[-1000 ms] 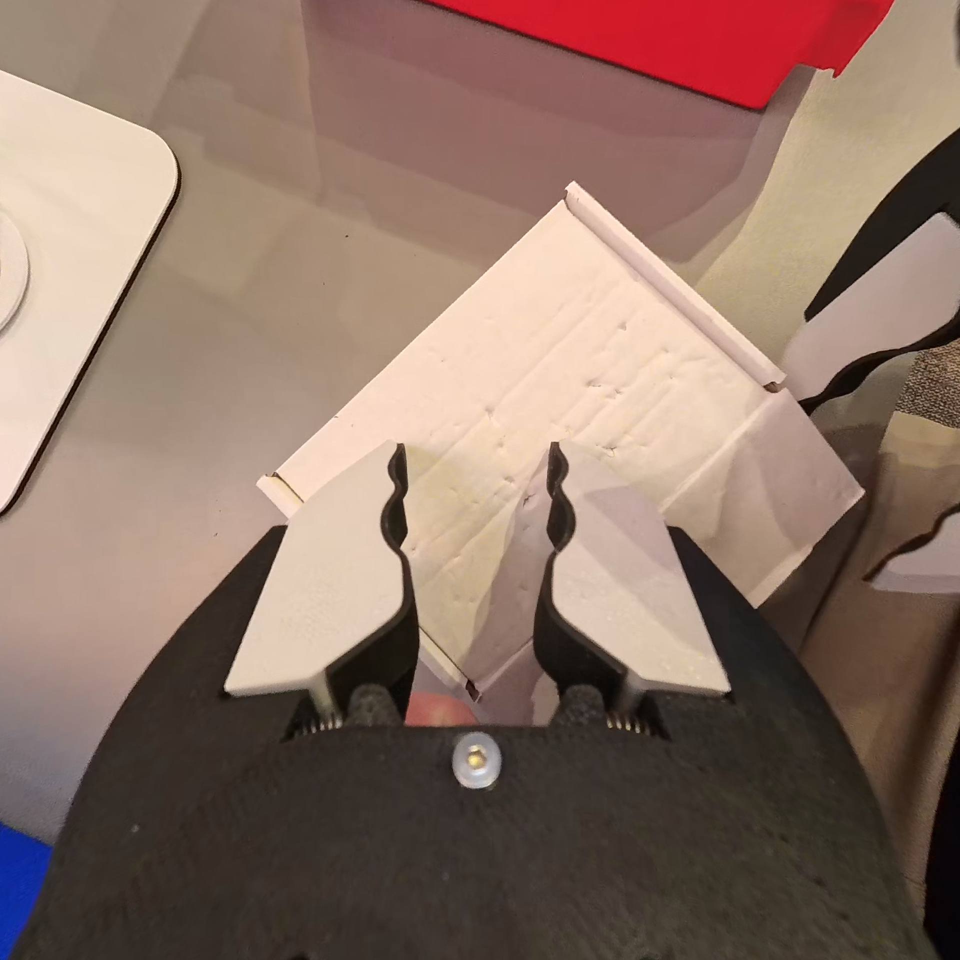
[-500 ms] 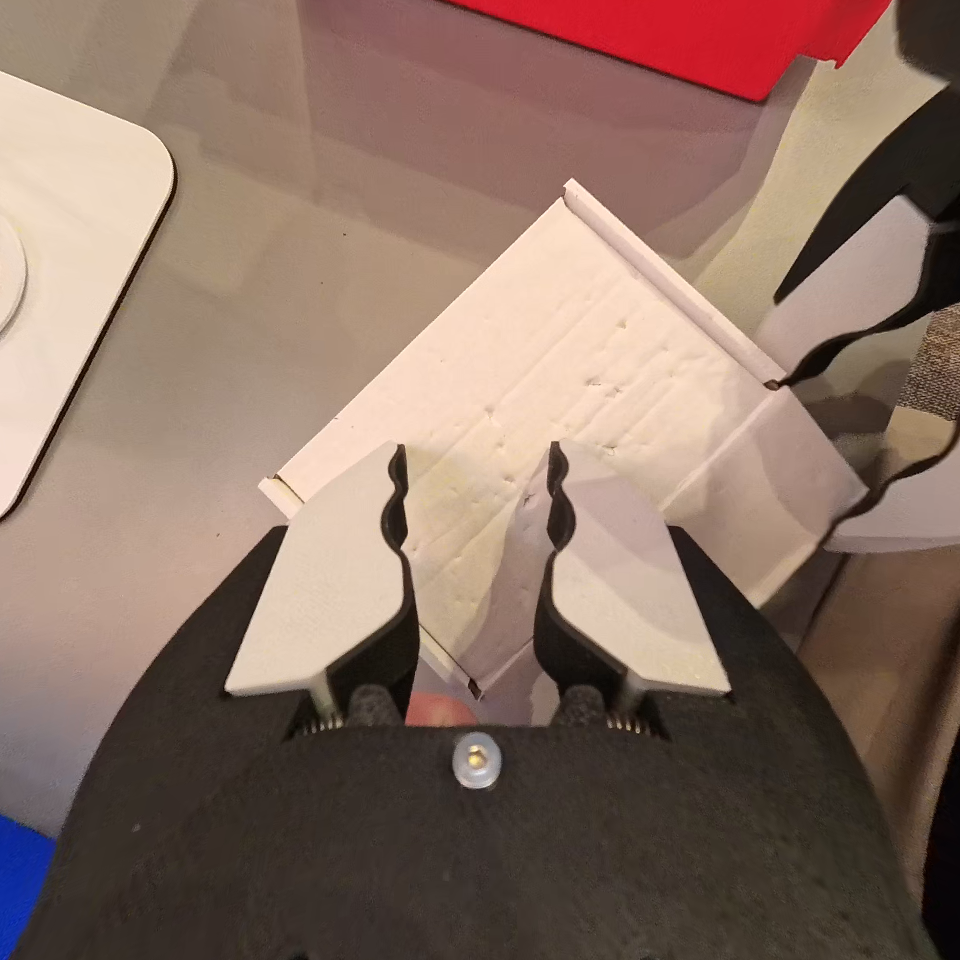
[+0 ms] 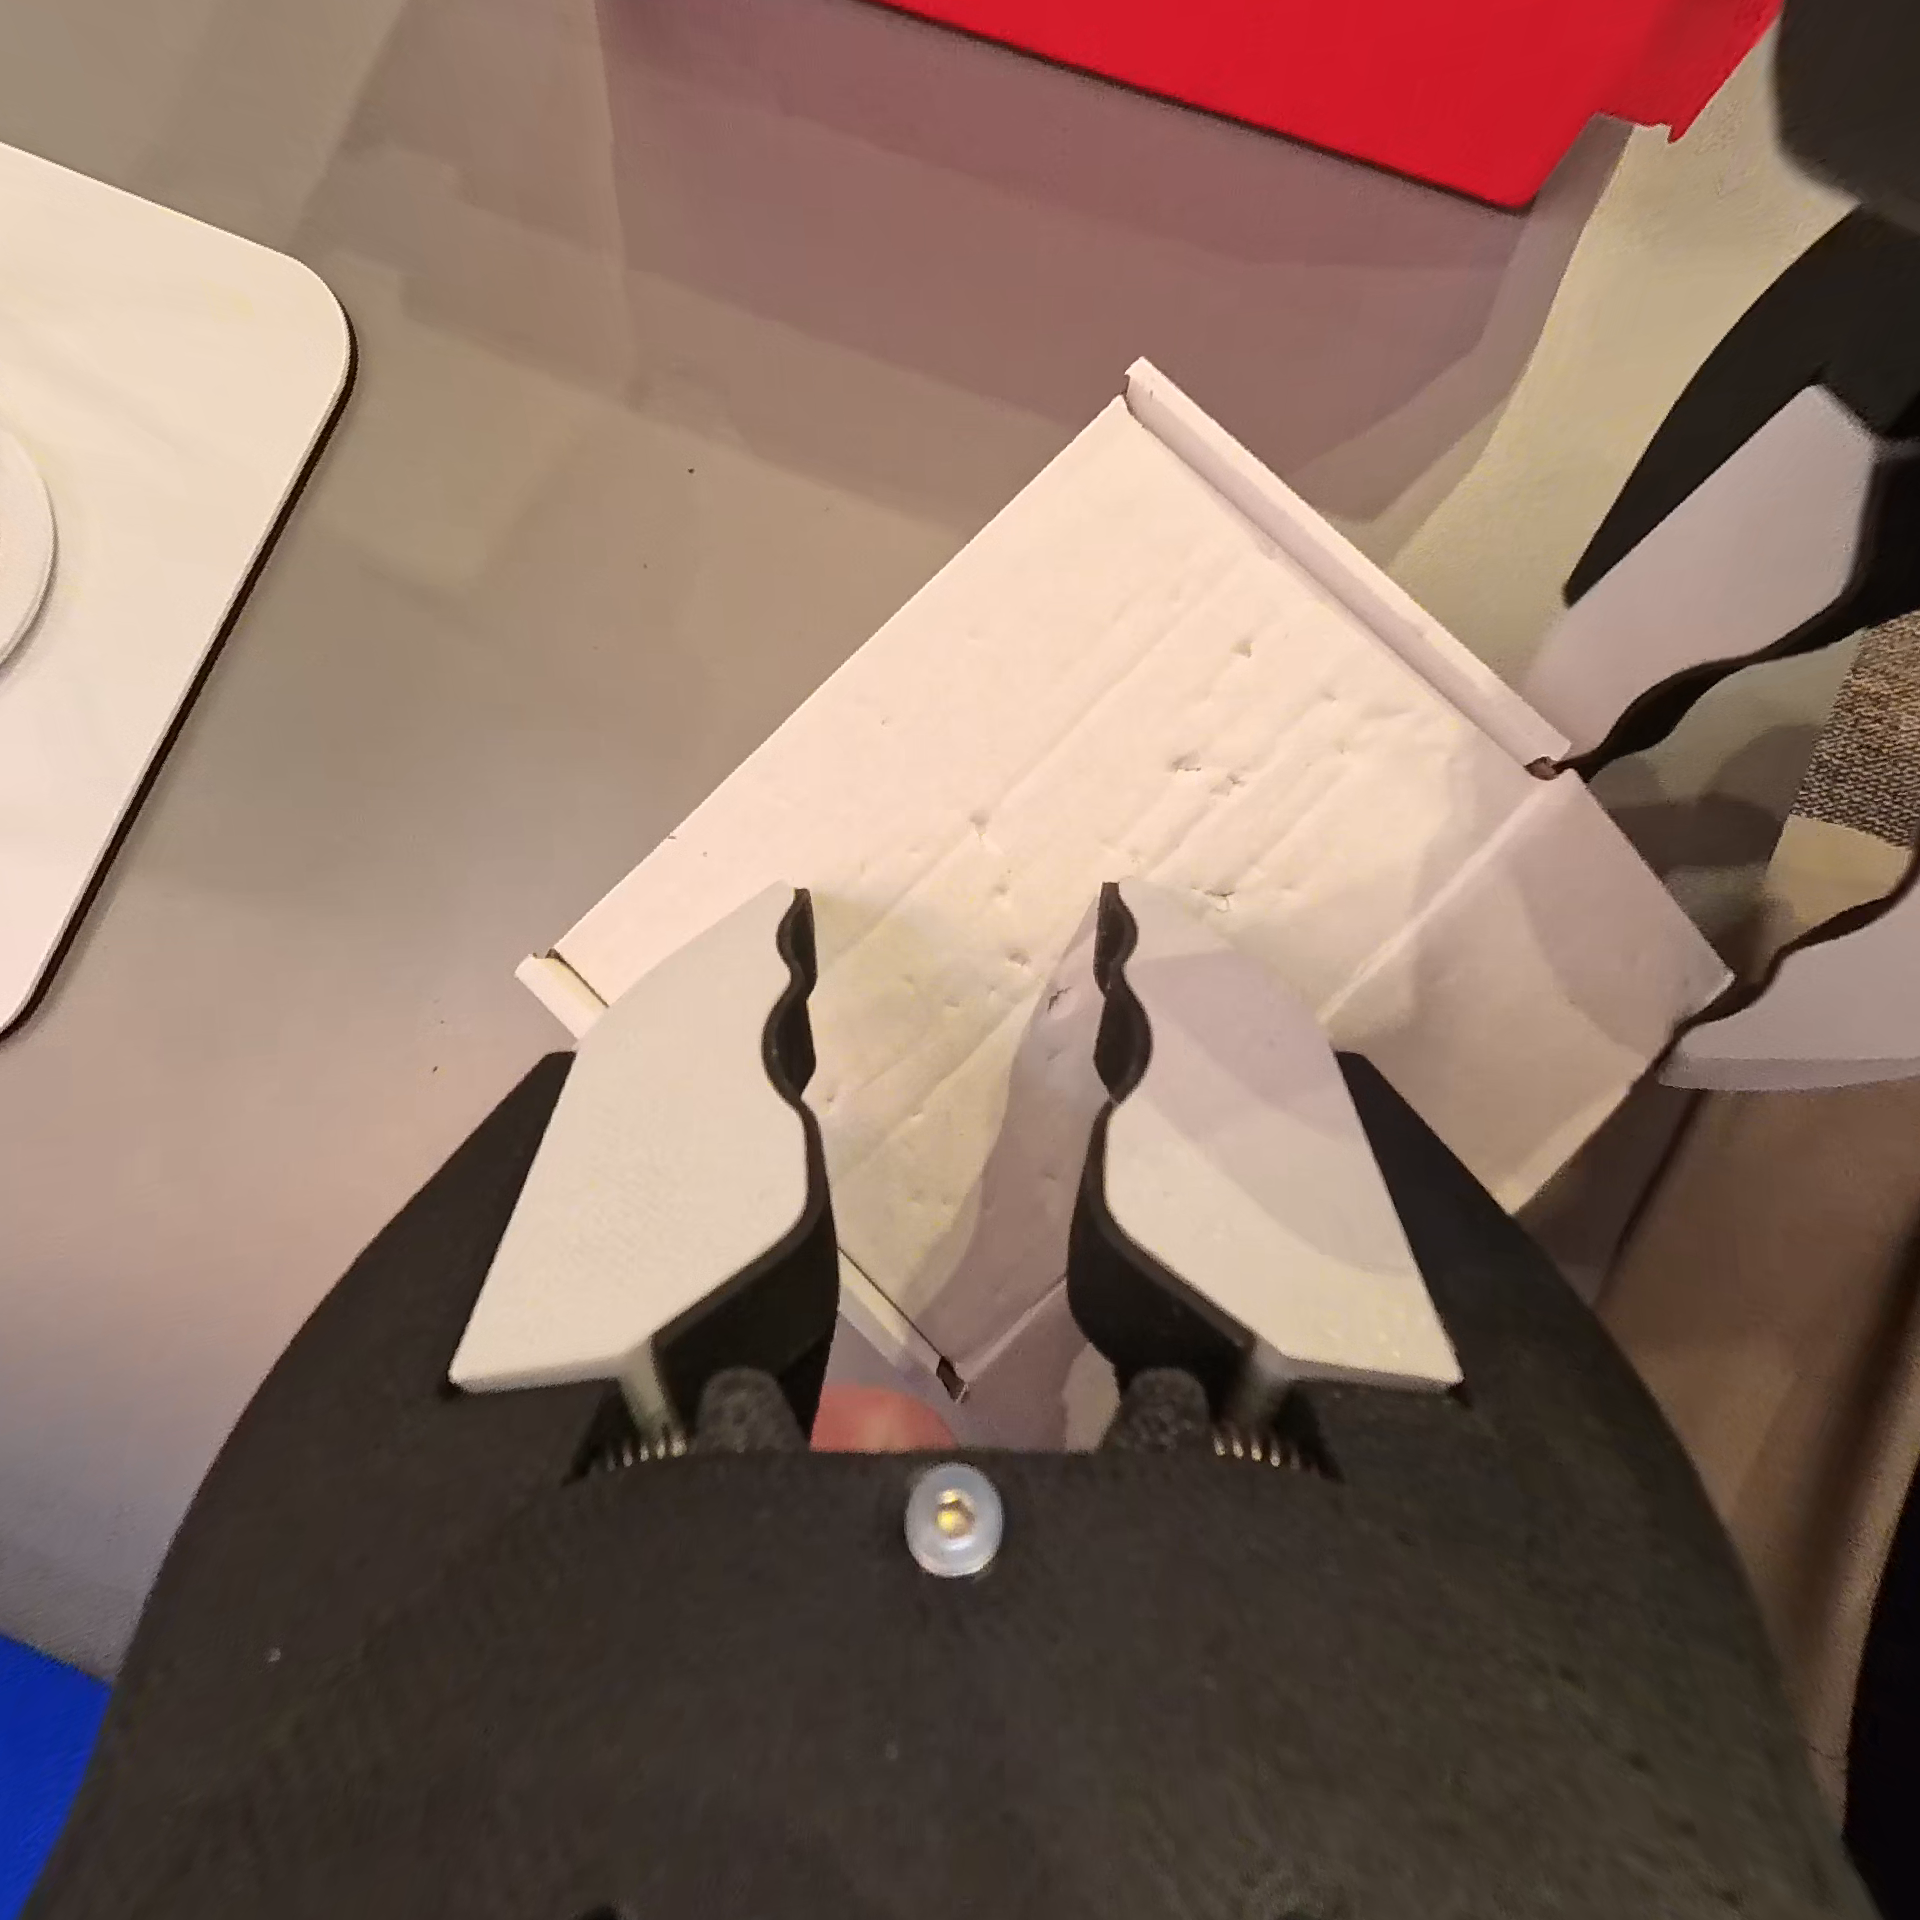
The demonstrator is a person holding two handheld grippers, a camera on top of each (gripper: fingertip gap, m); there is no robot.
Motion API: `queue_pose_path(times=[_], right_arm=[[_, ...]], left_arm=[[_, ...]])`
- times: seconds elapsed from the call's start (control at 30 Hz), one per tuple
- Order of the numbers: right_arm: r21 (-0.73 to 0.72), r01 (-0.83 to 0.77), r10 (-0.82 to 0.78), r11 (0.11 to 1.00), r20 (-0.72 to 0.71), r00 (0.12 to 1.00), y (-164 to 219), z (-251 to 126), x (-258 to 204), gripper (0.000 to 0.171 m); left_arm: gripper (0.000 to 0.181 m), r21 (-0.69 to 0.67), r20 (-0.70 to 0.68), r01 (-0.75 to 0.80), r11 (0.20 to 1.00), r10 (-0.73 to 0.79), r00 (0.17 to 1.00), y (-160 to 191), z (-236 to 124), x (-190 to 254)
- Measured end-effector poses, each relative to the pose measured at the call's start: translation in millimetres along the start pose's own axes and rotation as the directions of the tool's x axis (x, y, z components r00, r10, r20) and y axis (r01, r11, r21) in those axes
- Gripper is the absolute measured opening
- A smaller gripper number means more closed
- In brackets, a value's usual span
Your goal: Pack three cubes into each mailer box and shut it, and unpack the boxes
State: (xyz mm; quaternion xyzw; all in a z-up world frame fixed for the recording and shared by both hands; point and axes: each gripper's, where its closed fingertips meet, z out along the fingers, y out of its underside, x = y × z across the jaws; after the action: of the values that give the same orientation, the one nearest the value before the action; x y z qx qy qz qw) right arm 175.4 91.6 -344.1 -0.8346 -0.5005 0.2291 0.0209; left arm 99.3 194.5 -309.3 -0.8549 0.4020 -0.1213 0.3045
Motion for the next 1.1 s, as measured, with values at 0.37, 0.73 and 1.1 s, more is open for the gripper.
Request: queue_pose_path(times=[0.37, 0.73, 1.1], right_arm=[[0.026, 0.005, -0.007, 1.000, 0.051, 0.999, -3.8, 1.9, -2.5, 0.053], [0.004, 0.015, -0.015, 1.000, 0.019, 1.000, -0.5, 1.8, 2.8, 0.050], [-0.008, -0.013, 0.013, 1.000, -0.024, 1.000, 4.4, -4.0, 11.3, 0.062]], left_arm=[[0.052, -0.006, 0.002, 0.000, 1.000, 0.000, 1.000, 0.1, 0.0, -0.1], [0.052, -0.006, 0.005, -0.002, 1.000, 0.002, 1.000, -0.1, 0.1, -0.2], [0.061, -0.040, -0.096, 0.065, 0.997, -0.069, 0.993, -3.1, -3.6, 2.2]])
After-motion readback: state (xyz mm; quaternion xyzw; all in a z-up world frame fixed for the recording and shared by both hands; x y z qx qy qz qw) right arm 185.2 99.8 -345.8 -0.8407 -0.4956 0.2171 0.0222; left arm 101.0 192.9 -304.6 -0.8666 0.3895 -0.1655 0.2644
